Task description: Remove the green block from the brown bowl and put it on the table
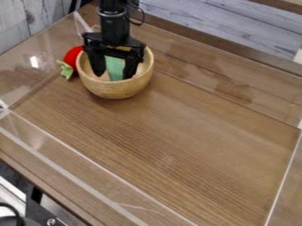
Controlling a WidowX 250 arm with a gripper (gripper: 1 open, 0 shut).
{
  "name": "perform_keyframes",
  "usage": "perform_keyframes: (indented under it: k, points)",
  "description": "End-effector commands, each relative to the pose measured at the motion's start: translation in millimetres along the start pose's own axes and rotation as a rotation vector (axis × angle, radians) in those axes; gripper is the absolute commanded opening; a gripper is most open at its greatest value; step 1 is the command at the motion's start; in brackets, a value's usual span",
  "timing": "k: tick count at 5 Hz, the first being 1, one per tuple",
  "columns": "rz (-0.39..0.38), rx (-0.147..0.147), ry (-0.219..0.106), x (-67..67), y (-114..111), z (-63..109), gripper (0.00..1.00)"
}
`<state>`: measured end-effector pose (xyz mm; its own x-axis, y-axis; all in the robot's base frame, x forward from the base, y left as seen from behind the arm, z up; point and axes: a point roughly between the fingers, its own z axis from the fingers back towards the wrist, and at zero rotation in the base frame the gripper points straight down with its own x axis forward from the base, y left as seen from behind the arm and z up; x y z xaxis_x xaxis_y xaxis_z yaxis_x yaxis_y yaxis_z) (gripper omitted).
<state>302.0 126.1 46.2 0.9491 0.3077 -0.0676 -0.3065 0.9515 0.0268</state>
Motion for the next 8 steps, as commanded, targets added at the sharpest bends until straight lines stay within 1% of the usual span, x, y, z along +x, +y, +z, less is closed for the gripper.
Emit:
perform_keyframes:
  k: [1,2,5,8]
  points:
    - [0.021,0.013,-0.055,14.7,8.1,9.2,1.0]
    - [0.017,0.013,-0.047,18.7,10.0,3.9,1.0]
    - [-0.012,-0.007,-0.037,20.5,11.7,2.9,1.0]
    - [-0.033,-0.018,-0.033,20.4,10.9,2.6,1.0]
